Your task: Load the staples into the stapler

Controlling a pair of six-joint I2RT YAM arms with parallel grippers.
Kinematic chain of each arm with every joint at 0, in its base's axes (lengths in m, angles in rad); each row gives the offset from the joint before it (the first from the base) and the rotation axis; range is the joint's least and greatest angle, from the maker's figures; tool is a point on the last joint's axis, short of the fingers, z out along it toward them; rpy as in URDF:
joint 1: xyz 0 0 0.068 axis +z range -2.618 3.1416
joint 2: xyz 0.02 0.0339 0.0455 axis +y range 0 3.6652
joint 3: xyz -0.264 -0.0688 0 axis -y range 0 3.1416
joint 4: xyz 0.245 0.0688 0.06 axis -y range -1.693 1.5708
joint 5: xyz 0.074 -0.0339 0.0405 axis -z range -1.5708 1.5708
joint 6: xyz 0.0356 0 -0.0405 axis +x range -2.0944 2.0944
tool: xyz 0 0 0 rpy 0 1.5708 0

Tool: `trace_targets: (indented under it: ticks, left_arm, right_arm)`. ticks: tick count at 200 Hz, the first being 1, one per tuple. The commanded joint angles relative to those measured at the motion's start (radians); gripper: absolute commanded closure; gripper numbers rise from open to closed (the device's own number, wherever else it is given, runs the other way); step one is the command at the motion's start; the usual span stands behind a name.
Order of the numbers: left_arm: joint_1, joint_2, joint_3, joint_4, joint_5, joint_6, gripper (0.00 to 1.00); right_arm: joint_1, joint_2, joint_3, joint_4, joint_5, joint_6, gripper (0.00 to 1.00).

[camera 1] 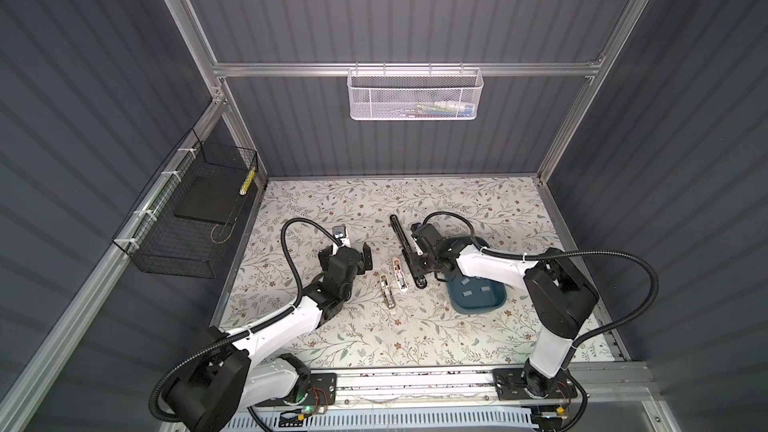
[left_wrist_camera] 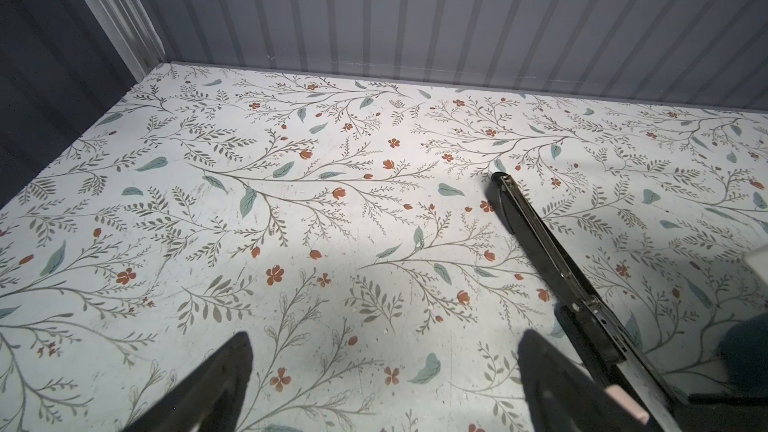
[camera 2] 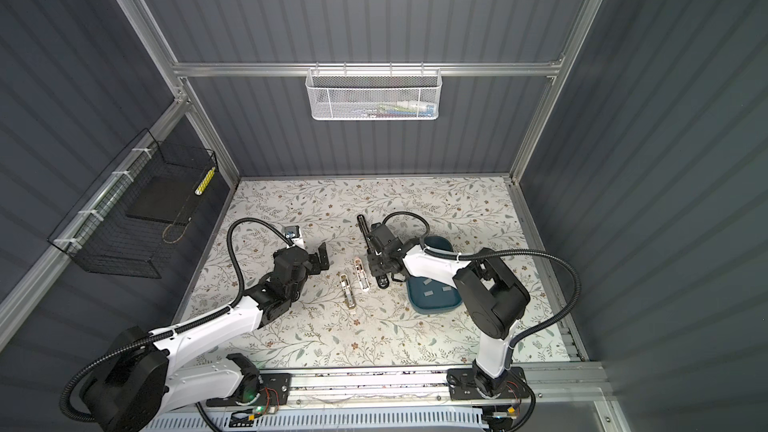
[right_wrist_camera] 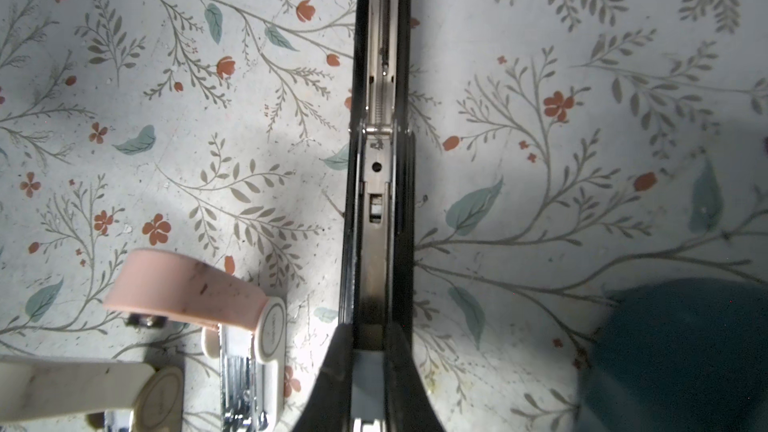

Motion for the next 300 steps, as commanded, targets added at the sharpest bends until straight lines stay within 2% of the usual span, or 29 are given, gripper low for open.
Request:
trace_targets:
  ticks: [1, 97, 131, 189, 234, 274, 300]
  left_arm:
    - [0.005, -0.01, -0.001, -0.001, -0.023, 0.013, 0.0]
    - [0.006, -0.006, -0.001, 0.001, -0.024, 0.015, 0.0]
    - [0.006, -0.005, -0.001, 0.0, -0.028, 0.015, 0.0]
    - [0.006, -0.005, -0.001, 0.001, -0.027, 0.015, 0.0]
    - [0.005, -0.004, -0.001, 0.001, -0.029, 0.015, 0.0]
    - [0.006, -0.005, 0.0, -0.001, -0.034, 0.018, 0.0]
    - [0.006, -0.01, -0.001, -0.001, -0.033, 0.016, 0.0]
  right_arm:
    - [0.006, -0.022, -0.03, -0.033, -0.004, 0.016, 0.97]
    - [0.02, -0.067, -0.093, -0.03, -0.003, 0.047, 0.97]
    - [0.025, -0.072, -0.107, -0.034, 0.0, 0.054, 0.92]
    - [0.028, -0.1, -0.115, -0.041, 0.033, 0.05, 0.75]
    - [0.029, -0.122, -0.115, -0.042, 0.041, 0.047, 0.68]
    - [0.029, -0.248, -0.1, -0.084, 0.091, 0.037, 0.66]
    - [0.026, -0.376, -0.108, -0.107, 0.211, 0.026, 0.61]
